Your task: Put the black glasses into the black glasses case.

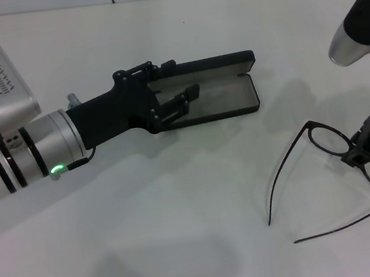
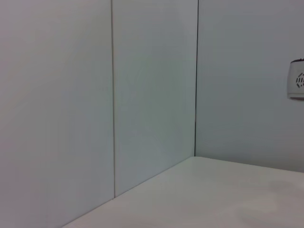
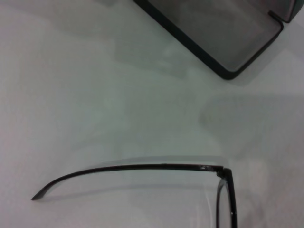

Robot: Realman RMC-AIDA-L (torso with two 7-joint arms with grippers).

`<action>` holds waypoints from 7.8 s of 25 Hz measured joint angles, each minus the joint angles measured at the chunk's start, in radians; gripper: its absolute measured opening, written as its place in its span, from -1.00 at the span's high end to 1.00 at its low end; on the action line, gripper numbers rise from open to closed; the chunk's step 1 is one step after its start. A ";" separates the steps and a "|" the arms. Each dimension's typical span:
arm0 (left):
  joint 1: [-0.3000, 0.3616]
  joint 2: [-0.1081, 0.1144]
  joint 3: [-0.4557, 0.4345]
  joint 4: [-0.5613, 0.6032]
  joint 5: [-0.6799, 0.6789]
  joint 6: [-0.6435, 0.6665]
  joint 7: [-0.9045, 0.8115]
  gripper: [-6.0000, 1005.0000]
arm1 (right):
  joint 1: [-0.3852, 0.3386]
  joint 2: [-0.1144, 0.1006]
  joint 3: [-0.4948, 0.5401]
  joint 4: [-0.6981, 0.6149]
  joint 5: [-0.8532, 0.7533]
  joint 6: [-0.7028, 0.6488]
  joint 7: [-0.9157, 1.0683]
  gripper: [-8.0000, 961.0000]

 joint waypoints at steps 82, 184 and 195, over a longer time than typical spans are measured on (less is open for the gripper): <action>-0.130 -0.005 0.243 -0.065 -0.218 0.256 -0.059 -0.16 | -0.016 -0.034 0.753 0.745 0.617 -0.185 -0.877 0.84; -0.208 -0.008 0.307 -0.069 -0.126 0.241 -0.047 -0.15 | 0.044 -0.006 1.056 1.011 1.003 -0.062 -1.113 0.86; -0.219 -0.004 0.300 -0.077 -0.134 0.198 -0.047 -0.15 | 0.054 -0.004 0.917 1.032 1.002 0.058 -1.145 0.86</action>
